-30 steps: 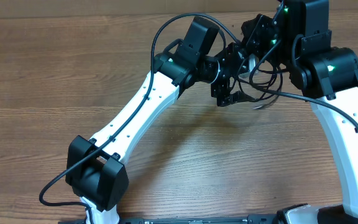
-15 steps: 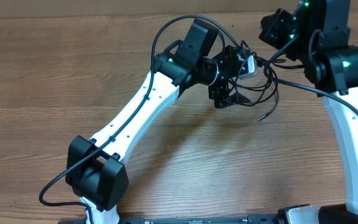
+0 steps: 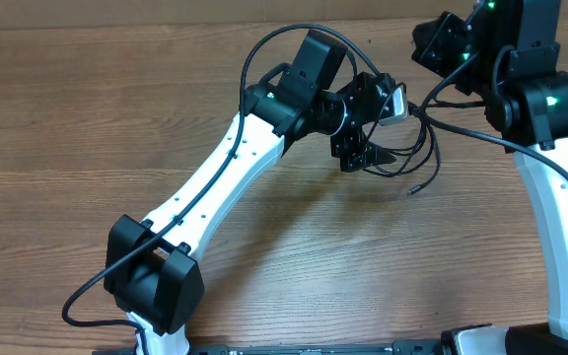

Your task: Untangle cables

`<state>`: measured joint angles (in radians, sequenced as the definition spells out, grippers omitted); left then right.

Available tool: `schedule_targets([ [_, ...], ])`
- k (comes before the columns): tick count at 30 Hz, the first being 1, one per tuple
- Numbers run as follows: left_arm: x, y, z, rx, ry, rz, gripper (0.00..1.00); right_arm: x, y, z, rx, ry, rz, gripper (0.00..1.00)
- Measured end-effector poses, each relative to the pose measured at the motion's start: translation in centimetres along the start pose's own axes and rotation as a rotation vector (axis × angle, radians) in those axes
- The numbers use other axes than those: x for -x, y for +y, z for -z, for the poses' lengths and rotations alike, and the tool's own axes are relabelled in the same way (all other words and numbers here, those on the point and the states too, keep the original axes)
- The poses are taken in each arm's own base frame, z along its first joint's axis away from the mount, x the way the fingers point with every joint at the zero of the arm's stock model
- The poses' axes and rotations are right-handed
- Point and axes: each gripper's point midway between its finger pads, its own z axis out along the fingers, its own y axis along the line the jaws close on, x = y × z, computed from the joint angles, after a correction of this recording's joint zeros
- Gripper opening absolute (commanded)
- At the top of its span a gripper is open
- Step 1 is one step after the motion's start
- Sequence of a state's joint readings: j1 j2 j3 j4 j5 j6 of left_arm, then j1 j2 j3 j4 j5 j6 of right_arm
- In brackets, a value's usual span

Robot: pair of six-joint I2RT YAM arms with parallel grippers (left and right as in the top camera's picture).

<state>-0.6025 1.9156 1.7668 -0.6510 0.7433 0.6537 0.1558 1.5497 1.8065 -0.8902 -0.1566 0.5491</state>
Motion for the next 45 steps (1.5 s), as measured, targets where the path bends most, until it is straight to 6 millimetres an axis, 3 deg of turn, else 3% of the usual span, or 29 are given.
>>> schedule_targets([
  [4, -0.6, 0.0, -0.4, -0.009, 0.011, 0.013, 0.99, 0.0, 1.1, 0.0, 0.059, 0.007, 0.005, 0.07],
  [8, -3.0, 0.4, -2.3, -0.036, 0.049, 0.068, 1.0, -0.1, 1.6, 0.1, 0.082, 0.016, 0.007, 0.07],
  [11, -4.4, 0.6, -3.4, -0.049, 0.075, 0.102, 1.0, 0.0, 1.6, 0.1, 0.081, 0.015, 0.007, 0.07],
  [15, -4.8, 0.7, -3.6, -0.049, 0.083, 0.11, 1.0, 0.0, 0.6, 0.0, 0.034, 0.007, 0.002, 0.1],
  [18, -5.2, 1.1, -3.6, -0.023, 0.104, 0.11, 1.0, -0.2, -0.9, 0.0, -0.044, 0.002, -0.005, 0.28],
  [22, -6.5, 2.6, -3.4, 0.071, 0.177, 0.132, 0.99, -1.1, -3.3, 0.3, -0.166, 0.027, 0.015, 0.7],
  [24, -7.3, 3.5, -3.1, 0.128, 0.217, 0.153, 1.0, -2.0, -4.5, 0.3, -0.216, 0.063, 0.056, 0.81],
  [25, -7.6, 4.0, -3.0, 0.157, 0.233, 0.162, 1.0, -2.3, -4.9, 0.3, -0.233, 0.079, 0.074, 0.95],
  [26, -7.9, 4.4, -2.9, 0.188, 0.252, 0.173, 1.0, -2.6, -5.3, 0.1, -0.252, 0.093, 0.093, 1.0],
  [32, -8.6, 6.0, -2.2, 0.289, 0.289, 0.208, 0.99, -4.9, -7.8, -1.9, -0.328, 0.197, 0.139, 1.0],
  [38, -7.1, 7.8, 1.2, 0.408, 0.277, 0.203, 1.0, -6.3, -10.3, -3.1, -0.387, 0.263, 0.12, 1.0],
  [45, -2.5, 9.3, 9.4, 0.586, 0.184, 0.163, 0.99, -5.3, -13.3, -2.1, -0.45, 0.257, 0.05, 1.0],
])
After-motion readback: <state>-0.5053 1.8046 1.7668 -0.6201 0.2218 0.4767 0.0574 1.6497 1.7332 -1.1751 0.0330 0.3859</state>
